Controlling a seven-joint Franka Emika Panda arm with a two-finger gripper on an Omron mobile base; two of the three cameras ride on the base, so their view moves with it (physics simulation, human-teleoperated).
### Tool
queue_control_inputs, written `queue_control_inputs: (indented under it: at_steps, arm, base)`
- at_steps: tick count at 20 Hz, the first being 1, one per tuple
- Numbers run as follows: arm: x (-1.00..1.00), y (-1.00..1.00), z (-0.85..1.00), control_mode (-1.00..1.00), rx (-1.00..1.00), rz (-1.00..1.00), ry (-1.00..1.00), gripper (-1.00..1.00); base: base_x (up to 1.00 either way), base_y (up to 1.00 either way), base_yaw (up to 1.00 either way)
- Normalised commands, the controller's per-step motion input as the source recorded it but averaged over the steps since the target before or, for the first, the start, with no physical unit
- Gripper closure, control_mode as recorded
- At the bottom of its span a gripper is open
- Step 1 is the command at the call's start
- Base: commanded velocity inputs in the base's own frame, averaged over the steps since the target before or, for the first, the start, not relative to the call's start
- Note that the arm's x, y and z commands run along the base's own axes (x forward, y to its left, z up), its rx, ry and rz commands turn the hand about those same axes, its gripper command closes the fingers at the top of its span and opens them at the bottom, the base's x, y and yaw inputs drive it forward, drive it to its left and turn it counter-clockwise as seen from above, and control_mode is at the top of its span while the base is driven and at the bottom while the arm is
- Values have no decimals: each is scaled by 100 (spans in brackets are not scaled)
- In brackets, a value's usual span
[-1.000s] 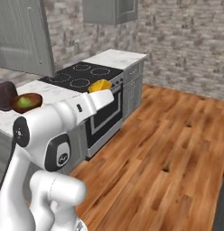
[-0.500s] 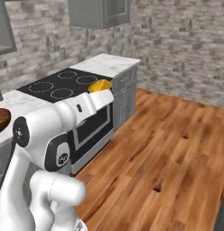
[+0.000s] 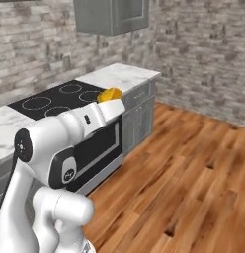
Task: Pick the cheese from the fridge and the cheese grater from the cabinet and place them next to the salad bowl.
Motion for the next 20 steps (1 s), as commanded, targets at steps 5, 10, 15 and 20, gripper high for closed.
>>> queue_control_inputs:
  at_steps: [5, 10, 15, 20]
  arm:
    - [0, 0, 0, 100, 0, 0, 0, 100]
    - [0, 0, 0, 100, 0, 0, 0, 100]
    - [0, 0, 0, 100, 0, 0, 0, 100]
    - [0, 0, 0, 100, 0, 0, 0, 100]
  base:
    - [45, -3, 34]
    - [37, 0, 38]
    - [54, -5, 34]
    - [93, -12, 18]
